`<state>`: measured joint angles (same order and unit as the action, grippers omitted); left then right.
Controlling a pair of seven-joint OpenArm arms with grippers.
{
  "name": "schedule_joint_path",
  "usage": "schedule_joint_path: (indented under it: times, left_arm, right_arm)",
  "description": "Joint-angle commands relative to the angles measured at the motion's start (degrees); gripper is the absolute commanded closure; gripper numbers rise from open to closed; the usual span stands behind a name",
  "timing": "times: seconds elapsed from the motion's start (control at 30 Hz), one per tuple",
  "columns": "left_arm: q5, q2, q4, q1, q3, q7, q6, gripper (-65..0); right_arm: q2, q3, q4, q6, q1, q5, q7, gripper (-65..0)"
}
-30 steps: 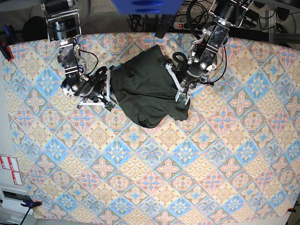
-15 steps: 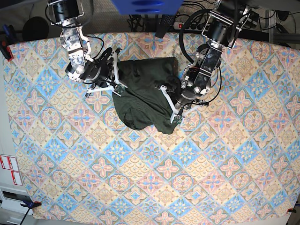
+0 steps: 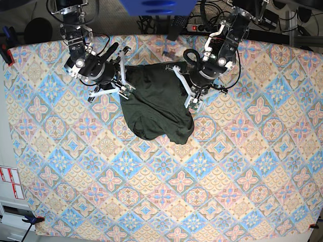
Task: Fold the T-shirt properly
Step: 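Grasp the green bundle's edge with both grippers, then release the left gripper and raise it away from the bundle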
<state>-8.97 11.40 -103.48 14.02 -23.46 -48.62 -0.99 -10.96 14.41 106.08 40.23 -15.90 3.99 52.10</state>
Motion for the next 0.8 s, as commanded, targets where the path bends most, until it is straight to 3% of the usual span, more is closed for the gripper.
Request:
schedule_joint_path:
  times: [0.0,0.37,0.77]
  left_arm:
    - [0.14,-0.19,-1.44,-0.26,0.03,1.10,0.16,0.0]
    - [0.66,-0.19,12.18,-3.52,-7.97,1.19,0.16,0.0]
    - [0.75,0.34,13.50,-4.04,-7.97,1.02,0.16,0.0]
  right_arm:
    - [-0.07,0.84,1.04,-0.23,0.56,-0.52,-0.80,-3.8]
    - [0.10,6.90,0.42,-0.23,2.23,-0.60,-0.80,-3.8]
    - [0.02,7.52,-8.81,-0.23,4.52,-0.25,-0.80,-3.8]
